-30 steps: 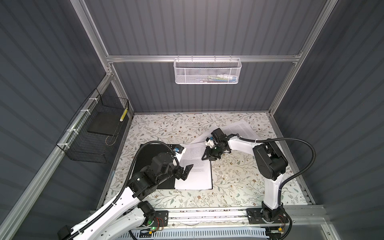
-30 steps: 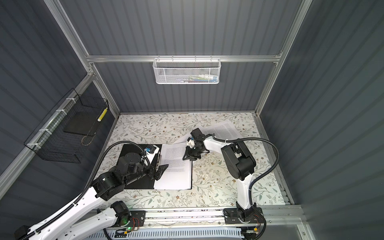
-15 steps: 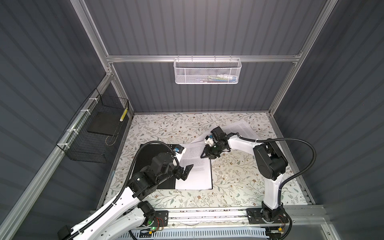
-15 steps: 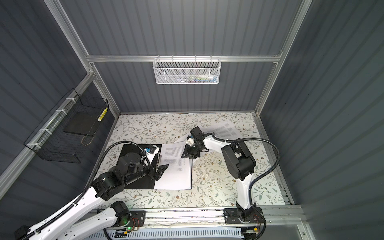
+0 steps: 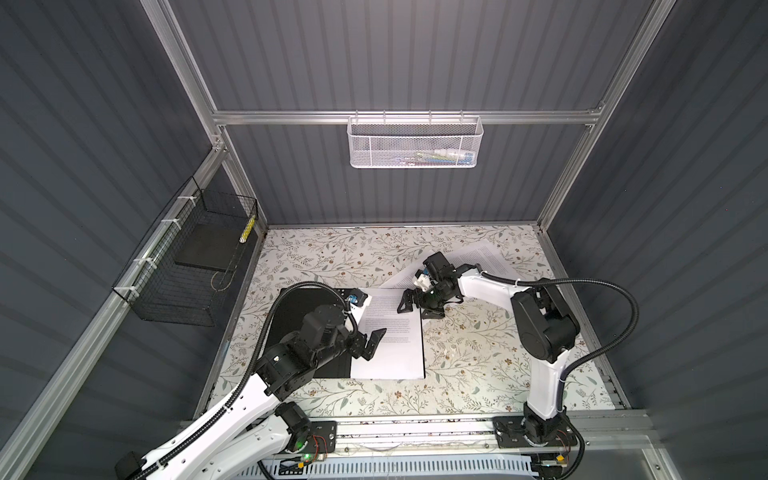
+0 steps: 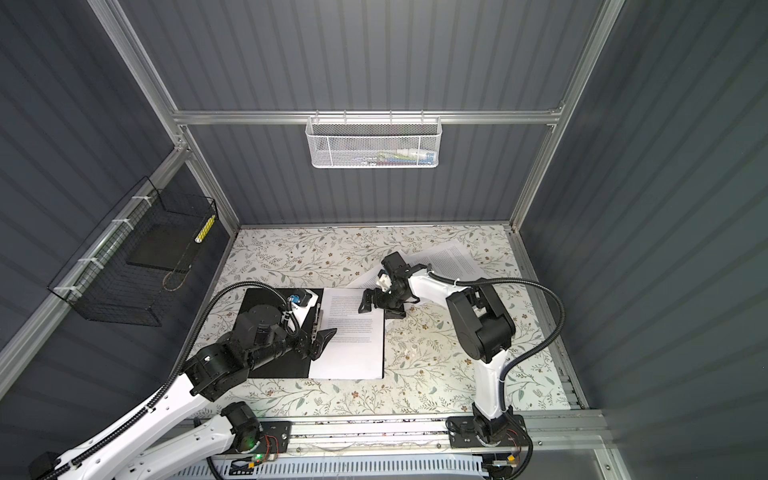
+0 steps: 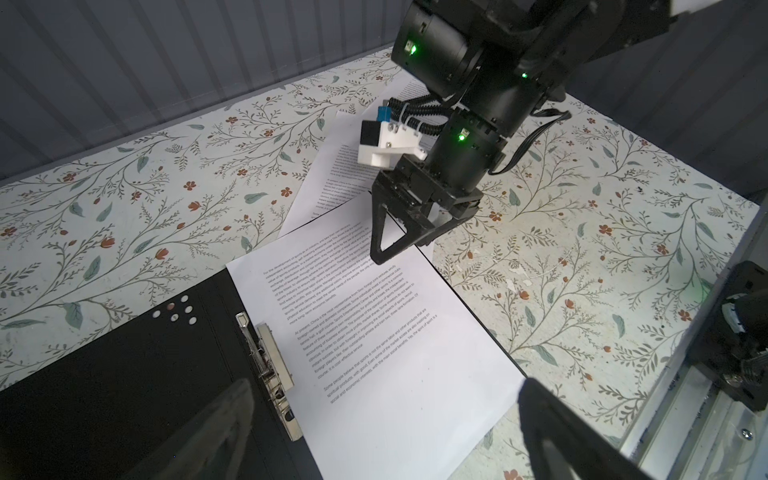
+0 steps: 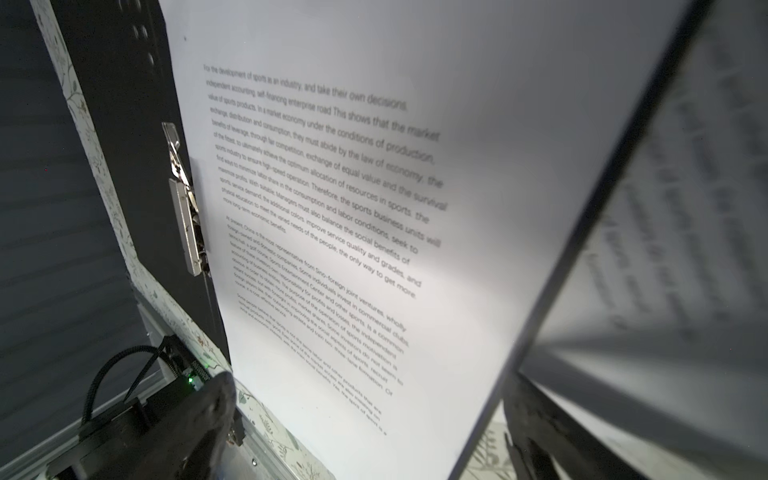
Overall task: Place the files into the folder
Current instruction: 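Release the sheet and move the right gripper back toward the loose sheets, then reach the left gripper over the folder onto loose sheets while the right lowers beside them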
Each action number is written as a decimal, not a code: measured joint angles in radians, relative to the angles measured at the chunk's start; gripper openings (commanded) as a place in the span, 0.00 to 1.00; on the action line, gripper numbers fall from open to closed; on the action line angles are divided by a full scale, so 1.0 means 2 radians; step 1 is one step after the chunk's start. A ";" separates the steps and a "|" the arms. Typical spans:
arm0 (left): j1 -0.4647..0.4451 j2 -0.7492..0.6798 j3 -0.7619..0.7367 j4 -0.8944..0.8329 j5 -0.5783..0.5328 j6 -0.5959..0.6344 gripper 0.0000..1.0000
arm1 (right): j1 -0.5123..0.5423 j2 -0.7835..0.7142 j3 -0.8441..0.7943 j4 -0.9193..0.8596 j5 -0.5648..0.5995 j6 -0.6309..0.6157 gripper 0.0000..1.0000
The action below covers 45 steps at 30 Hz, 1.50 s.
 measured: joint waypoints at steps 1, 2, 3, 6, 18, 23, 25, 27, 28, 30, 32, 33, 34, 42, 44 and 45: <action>0.000 0.000 0.000 0.000 0.000 0.000 1.00 | -0.005 -0.014 -0.004 -0.001 0.010 0.002 0.99; 0.000 0.000 0.000 0.000 0.000 0.000 1.00 | -0.012 -0.035 -0.012 0.001 0.020 0.005 0.99; 0.000 0.000 0.000 0.000 0.000 0.000 1.00 | -0.023 -0.052 -0.020 0.003 0.023 0.009 0.99; 0.000 0.000 0.000 0.000 0.000 0.000 1.00 | -0.072 -0.087 -0.036 0.014 0.027 0.020 0.99; 0.000 0.000 0.000 0.000 0.000 0.000 1.00 | -0.134 0.005 0.015 0.000 0.108 0.072 0.99; 0.000 0.000 0.000 0.000 0.000 0.000 1.00 | -0.134 0.027 0.021 0.007 0.106 0.089 0.99; 0.000 0.000 0.000 0.000 0.000 0.000 1.00 | -0.134 0.033 0.021 0.008 0.105 0.092 0.99; 0.000 0.000 0.000 0.000 0.000 0.000 1.00 | -0.134 0.033 0.020 0.015 0.103 0.095 0.99; 0.000 0.000 0.000 0.000 0.000 0.000 1.00 | -0.134 0.032 0.017 0.020 0.101 0.097 0.99; 0.000 0.000 0.000 0.000 -0.001 0.000 1.00 | -0.137 0.024 0.002 0.035 0.098 0.101 0.99; 0.000 0.000 0.000 0.000 -0.002 0.000 1.00 | -0.142 0.006 -0.028 0.059 0.092 0.105 0.99; 0.000 0.000 0.000 0.000 -0.003 0.000 1.00 | -0.146 -0.007 -0.049 0.070 0.086 0.109 0.99; 0.000 0.000 0.000 0.000 -0.005 -0.001 1.00 | -0.150 -0.021 -0.069 0.079 0.080 0.112 0.99; 0.000 0.029 0.029 -0.019 -0.009 -0.033 1.00 | -0.209 -0.148 -0.252 0.162 -0.001 0.136 0.99; 0.000 0.047 0.043 -0.020 0.005 -0.044 1.00 | -0.222 -0.185 -0.295 0.171 -0.014 0.139 0.99; 0.000 0.058 0.051 -0.020 0.012 -0.051 1.00 | -0.230 -0.204 -0.318 0.176 -0.023 0.141 0.99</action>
